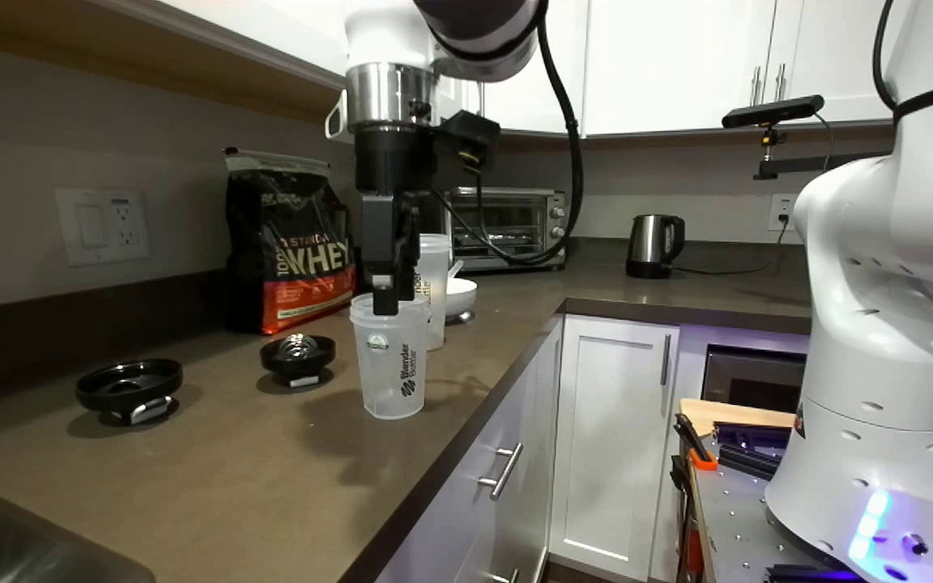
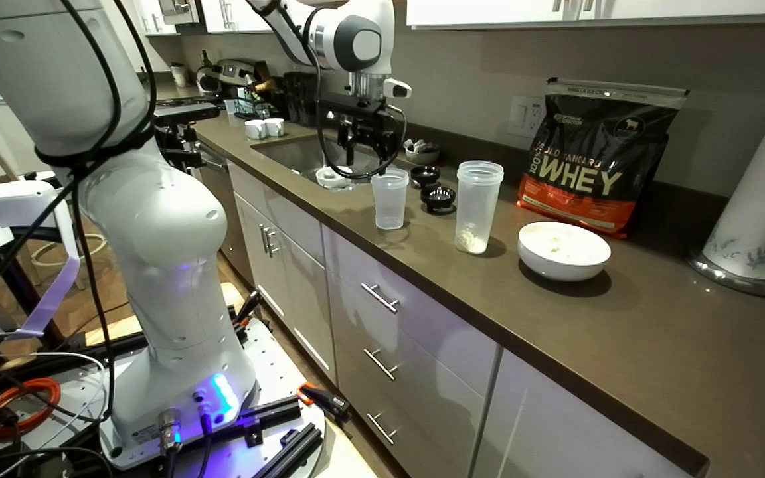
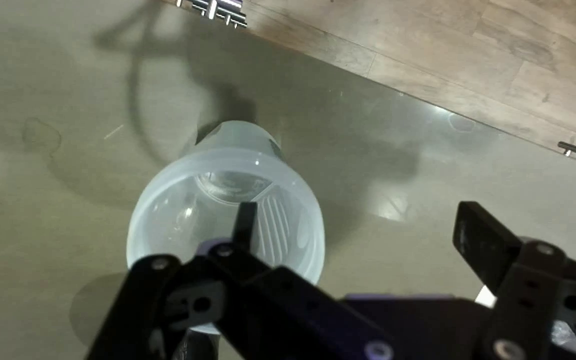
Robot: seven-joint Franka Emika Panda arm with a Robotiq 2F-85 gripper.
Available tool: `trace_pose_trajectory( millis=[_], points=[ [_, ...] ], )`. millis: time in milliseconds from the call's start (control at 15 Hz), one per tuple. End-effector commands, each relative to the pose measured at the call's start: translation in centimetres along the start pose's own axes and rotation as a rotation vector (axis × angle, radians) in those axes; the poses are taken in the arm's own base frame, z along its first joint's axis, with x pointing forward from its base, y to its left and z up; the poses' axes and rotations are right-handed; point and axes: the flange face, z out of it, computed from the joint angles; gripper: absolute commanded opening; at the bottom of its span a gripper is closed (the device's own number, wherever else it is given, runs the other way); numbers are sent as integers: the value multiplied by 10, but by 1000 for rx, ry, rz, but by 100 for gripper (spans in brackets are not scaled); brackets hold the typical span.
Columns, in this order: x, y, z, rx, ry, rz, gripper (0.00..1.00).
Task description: Move the small clear bottle to the right
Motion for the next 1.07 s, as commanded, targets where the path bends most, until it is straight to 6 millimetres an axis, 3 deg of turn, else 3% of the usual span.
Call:
trace_pose_trajectory(
  millis=[0,267,400,600,800,1000],
  points=[
    [14,13,3,7,15,-35,85],
    [19,18,4,18,15,-40,52],
    [21,19,4,18,14,-41,41],
    [21,18,4,20,13,-41,33],
    [21,17,4,20,13,-42,4],
    [20,17,2,10,11,-43,0]
  ],
)
